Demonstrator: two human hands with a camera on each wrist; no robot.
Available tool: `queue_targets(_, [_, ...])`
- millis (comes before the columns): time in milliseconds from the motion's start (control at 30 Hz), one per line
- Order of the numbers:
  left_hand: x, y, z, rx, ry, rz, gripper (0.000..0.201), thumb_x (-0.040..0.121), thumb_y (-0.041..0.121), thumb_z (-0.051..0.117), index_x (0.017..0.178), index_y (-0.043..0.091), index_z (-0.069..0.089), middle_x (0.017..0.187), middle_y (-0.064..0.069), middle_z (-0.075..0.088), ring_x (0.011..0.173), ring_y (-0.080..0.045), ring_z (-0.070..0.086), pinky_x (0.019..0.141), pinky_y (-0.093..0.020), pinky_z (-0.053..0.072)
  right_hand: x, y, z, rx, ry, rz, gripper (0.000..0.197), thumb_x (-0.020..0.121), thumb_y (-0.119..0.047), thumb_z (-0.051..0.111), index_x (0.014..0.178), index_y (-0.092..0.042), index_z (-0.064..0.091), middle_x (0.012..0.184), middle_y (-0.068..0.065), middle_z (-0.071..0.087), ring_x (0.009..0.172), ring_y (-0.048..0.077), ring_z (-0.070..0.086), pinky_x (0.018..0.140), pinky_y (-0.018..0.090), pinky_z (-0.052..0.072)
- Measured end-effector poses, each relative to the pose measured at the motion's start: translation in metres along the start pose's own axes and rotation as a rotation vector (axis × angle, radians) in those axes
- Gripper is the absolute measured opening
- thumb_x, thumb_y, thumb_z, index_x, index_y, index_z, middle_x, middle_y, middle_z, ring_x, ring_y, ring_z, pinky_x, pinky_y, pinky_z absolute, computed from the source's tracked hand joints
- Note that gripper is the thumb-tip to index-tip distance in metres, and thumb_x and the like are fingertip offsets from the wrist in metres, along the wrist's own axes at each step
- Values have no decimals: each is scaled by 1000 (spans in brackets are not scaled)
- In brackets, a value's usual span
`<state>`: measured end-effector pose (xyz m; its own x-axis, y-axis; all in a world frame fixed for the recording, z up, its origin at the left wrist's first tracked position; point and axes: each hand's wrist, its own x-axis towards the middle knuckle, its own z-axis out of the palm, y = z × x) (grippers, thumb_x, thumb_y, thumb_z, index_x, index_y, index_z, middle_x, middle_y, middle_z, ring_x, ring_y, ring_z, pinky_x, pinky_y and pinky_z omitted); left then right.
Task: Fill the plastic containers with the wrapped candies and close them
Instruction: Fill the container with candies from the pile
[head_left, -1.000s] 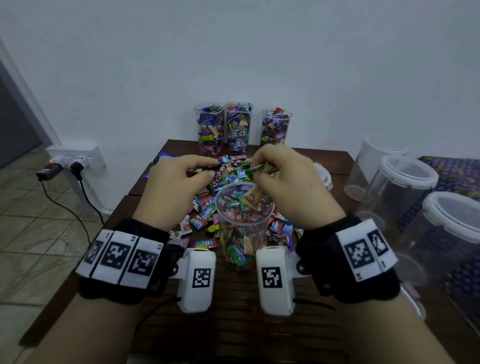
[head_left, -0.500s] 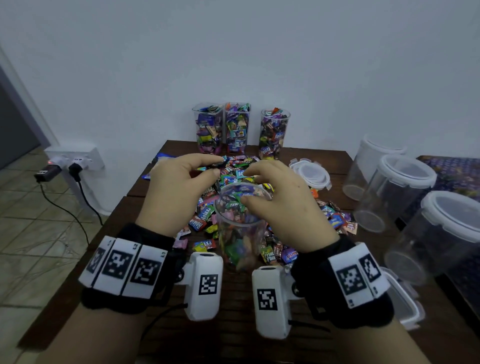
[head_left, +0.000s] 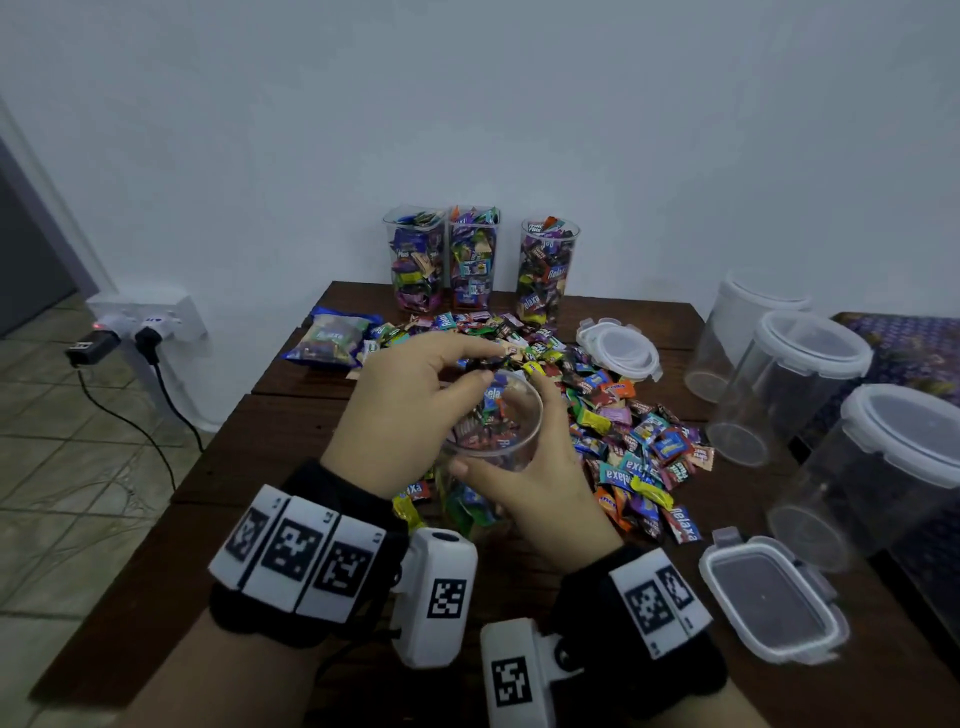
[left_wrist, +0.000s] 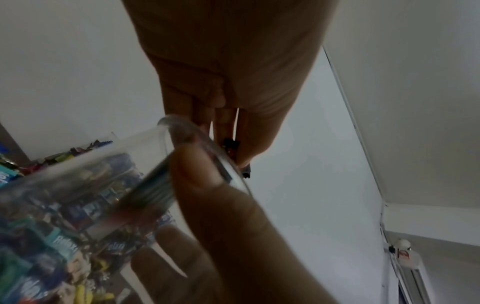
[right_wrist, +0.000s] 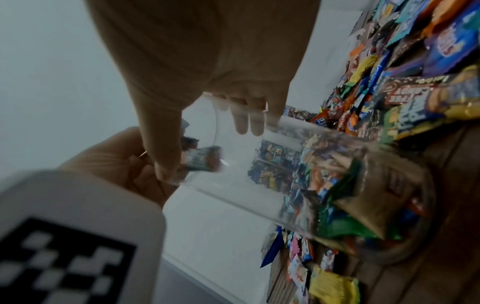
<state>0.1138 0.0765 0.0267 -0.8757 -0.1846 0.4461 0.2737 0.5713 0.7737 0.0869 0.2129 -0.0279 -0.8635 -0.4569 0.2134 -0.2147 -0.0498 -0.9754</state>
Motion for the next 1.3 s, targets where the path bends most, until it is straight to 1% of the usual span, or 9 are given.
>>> queue_targets(100, [-2,0,3,46,1,24,24,86,8,64,102,24,72,91,27,60,88,9,58,81,-10,46,-1,-5,0,-1,-5,-47,66,72,11,73,109,-31,40,104,-21,49,87,-25,53,70,0,42])
queue_targets(233, [-3,0,6,51,-31,41,22,83,14,66,101,23,74,90,25,63,94,4,60,86,-17,47,1,-2,-2,-4,-3,-96,64,72,12,72,105,-33,40,101,-21,53,89,-22,54,73,1,42])
queue_targets(400, [-3,-3,7,12,6,62,30,77,31,61,106,35,67,107,27,58,107,14,51,95,-8,38,4,1,-7,-66,-10,-87,65,72,3,77,111,-36,41,104,-30,58,101,-14,55,81,8,43])
queue_targets(500, [-2,-12,1,35,115,-7,31,83,36,59,111,29,68,113,21,58,110,8,50,96,-19,42,4,-1,-19,-281,-75,0,76,69,-16,83,121,-45,36,120,-26,48,113,-14,46,93,14,41])
queue_targets(633, [-2,-31,-11,179,161,-248,27,92,28,58,118,24,65,122,4,61,106,-10,54,91,-30,43,7,4,-48,-738,-200,228,99,72,-34,78,148,-28,17,151,-5,24,139,18,21,111,38,28])
queue_targets(800, [0,-62,-18,435,-160,-581,56,89,46,56,140,27,44,145,-3,44,118,-26,52,98,-40,43,8,11,-74,-1024,-40,556,93,79,-49,67,149,-20,13,153,10,19,139,30,24,108,43,31])
queue_targets(1000, [-2,-90,-9,539,-510,-827,100,76,51,72,152,30,10,156,-7,23,133,-30,38,104,-43,40,7,15,-78,-1083,-155,730,101,77,-55,67,151,-25,4,155,9,18,137,32,30,106,43,37])
queue_targets(1133, [-1,-90,0,641,-708,-812,111,71,49,77,151,36,2,156,-10,23,133,-32,37,104,-47,40,13,14,-64,-1123,-265,719,107,74,-49,73,151,-28,2,156,8,17,134,33,35,102,44,41])
queue_targets(1300, [1,-79,7,766,-815,-717,95,77,40,74,149,38,12,158,-10,12,137,-33,31,105,-50,37,19,16,-46,-1237,-390,665,96,80,-41,70,151,-34,5,151,10,23,129,34,39,98,44,45])
